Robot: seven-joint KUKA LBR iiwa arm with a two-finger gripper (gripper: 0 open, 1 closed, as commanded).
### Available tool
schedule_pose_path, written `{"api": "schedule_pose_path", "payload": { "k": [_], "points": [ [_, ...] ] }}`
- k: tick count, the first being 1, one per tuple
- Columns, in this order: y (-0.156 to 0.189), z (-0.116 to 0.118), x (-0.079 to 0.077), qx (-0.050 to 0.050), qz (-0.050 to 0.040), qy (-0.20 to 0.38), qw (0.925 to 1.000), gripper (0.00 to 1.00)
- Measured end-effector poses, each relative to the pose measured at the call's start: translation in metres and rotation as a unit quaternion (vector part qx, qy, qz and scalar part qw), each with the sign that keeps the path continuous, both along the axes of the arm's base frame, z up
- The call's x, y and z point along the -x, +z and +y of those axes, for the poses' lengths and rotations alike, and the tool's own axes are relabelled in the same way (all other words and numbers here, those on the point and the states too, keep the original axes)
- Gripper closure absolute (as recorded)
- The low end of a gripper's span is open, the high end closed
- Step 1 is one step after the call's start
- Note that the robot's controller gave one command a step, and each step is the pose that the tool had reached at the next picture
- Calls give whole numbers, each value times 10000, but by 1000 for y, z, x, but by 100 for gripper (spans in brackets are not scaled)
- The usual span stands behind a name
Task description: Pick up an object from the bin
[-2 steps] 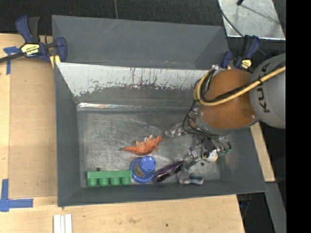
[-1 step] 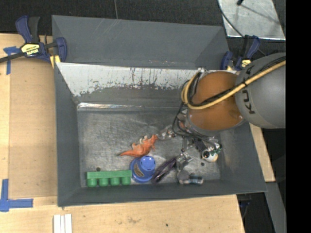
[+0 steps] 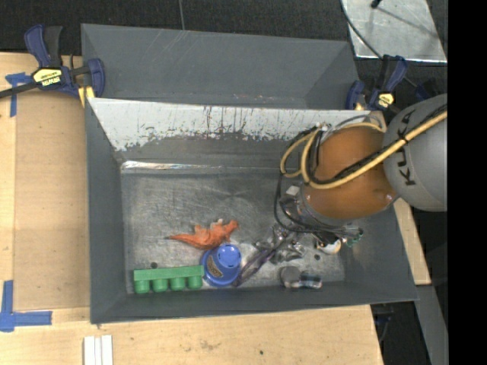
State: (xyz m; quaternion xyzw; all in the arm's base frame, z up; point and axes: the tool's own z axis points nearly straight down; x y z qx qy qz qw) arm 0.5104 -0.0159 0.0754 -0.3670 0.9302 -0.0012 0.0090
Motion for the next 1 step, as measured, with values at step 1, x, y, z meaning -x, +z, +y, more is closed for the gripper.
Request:
{"api": "schedule_pose_path", "payload": {
  "k": [1],
  "points": [
    [0, 0, 0, 0, 0, -3, 10000, 100]
  ]
}}
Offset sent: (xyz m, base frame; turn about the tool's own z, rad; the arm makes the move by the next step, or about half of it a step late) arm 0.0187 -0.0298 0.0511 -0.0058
